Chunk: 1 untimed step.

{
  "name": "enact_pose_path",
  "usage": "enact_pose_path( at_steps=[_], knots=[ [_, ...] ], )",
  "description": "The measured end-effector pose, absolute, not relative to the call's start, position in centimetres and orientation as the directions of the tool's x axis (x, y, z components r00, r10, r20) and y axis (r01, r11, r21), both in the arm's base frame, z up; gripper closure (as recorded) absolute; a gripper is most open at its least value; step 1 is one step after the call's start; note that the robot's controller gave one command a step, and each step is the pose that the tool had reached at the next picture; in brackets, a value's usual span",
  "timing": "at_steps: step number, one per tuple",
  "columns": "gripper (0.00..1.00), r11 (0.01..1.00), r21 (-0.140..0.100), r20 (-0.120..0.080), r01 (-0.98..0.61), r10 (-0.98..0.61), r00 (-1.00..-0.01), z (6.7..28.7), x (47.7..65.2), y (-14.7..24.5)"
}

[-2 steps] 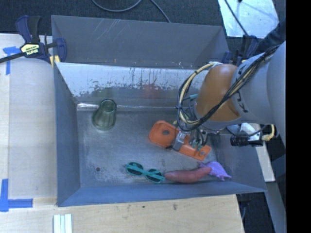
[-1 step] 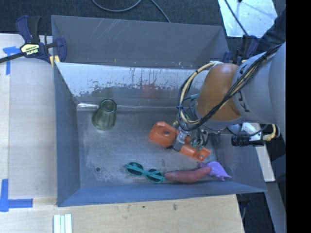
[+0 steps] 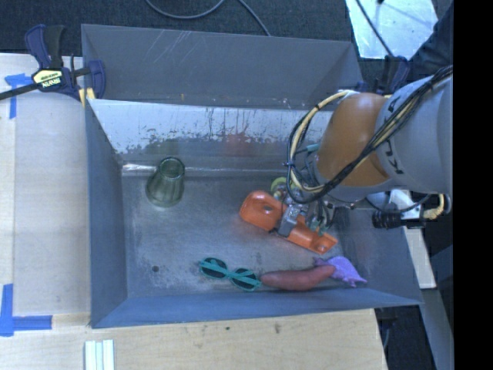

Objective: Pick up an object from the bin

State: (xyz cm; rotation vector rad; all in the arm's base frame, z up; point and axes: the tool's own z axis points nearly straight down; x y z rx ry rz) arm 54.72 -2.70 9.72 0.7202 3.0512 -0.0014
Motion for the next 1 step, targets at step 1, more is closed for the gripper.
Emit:
enact_pose_path(
  at_steps=[1],
  knots=[
    [1.0, 0.895, 0.003, -0.013, 0.447, 0.447, -0.895, 11.27, 54.92, -2.74]
  ],
)
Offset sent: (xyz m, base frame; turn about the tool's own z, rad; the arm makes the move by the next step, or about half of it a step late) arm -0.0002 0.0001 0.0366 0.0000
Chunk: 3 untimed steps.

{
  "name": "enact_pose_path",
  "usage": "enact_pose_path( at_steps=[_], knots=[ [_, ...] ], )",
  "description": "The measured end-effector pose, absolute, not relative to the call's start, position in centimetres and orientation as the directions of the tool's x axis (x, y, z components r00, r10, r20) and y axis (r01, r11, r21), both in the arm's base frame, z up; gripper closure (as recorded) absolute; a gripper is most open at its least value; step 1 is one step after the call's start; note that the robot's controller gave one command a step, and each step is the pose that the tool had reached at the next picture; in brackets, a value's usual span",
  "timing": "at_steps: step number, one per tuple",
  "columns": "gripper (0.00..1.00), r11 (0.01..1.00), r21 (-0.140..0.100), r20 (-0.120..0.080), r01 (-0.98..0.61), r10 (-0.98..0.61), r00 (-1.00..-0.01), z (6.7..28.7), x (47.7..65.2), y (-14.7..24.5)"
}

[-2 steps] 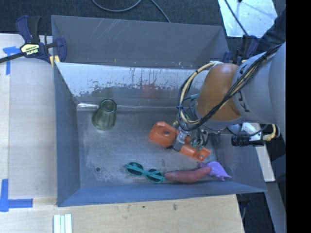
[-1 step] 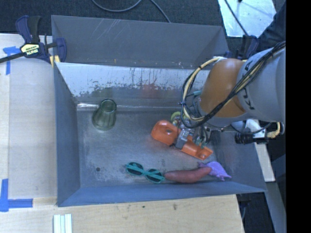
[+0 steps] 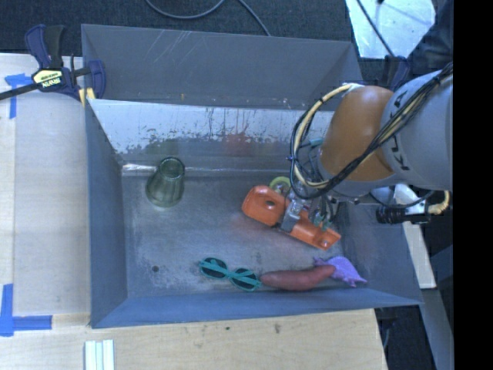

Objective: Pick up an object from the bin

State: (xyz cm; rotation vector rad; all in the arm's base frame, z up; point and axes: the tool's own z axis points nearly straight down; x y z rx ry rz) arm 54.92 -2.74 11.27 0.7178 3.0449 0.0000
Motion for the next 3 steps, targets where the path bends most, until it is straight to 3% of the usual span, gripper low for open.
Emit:
enact_pose_path(
  at_steps=[3],
  knots=[
    [1.0, 0.896, 0.002, -0.011, 0.445, 0.445, -0.895, 14.3, 54.9, -2.8]
  ],
)
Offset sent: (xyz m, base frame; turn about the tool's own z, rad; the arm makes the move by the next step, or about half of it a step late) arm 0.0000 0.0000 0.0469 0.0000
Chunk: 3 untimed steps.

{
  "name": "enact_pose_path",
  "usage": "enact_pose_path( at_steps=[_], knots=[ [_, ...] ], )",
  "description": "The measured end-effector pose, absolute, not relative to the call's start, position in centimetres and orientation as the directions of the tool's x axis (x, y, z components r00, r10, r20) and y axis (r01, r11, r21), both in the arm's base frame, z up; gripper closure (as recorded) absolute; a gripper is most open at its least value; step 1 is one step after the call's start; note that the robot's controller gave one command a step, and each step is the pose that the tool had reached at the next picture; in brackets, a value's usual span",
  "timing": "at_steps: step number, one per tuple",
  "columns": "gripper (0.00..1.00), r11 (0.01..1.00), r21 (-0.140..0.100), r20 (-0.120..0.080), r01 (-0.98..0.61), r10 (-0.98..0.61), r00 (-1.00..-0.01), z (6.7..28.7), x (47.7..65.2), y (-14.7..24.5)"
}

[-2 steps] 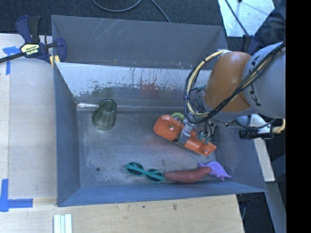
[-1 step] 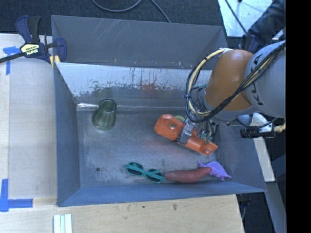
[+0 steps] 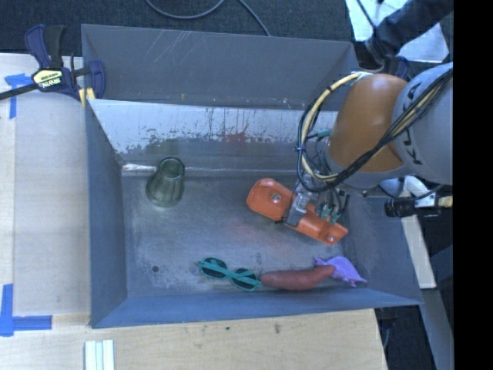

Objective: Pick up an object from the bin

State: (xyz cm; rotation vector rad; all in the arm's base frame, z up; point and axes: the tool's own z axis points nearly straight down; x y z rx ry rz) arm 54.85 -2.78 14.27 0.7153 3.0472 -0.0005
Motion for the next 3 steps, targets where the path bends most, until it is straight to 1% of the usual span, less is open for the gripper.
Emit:
enact_pose_path(
  at_steps=[3],
  knots=[
    [1.0, 0.896, 0.003, -0.012, 0.444, 0.444, -0.896, 17.3, 54.9, -2.8]
  ],
)
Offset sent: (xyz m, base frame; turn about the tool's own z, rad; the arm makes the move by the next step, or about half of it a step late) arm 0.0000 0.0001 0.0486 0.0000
